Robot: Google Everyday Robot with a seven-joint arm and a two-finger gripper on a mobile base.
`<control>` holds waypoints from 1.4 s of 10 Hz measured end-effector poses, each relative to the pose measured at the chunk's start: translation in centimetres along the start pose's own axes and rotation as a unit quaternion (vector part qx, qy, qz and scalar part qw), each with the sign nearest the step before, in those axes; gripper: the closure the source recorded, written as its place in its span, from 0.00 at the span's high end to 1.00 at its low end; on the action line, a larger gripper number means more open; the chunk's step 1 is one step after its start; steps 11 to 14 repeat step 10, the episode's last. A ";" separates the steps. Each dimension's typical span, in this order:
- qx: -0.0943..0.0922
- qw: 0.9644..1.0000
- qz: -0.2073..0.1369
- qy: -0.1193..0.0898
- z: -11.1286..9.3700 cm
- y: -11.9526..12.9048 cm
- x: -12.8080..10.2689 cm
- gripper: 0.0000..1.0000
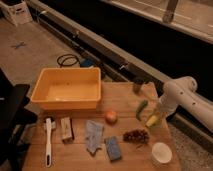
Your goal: Place banana in plastic cup
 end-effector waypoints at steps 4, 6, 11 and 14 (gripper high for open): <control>-0.003 1.000 -0.007 -0.001 -0.1 0.0 -0.5 0.66; -0.003 1.000 -0.007 0.000 -0.1 0.0 -0.5 0.66; -0.003 1.000 -0.007 0.000 -0.1 0.0 -0.5 0.66; -0.003 1.000 -0.007 0.000 -0.1 0.0 -0.5 0.66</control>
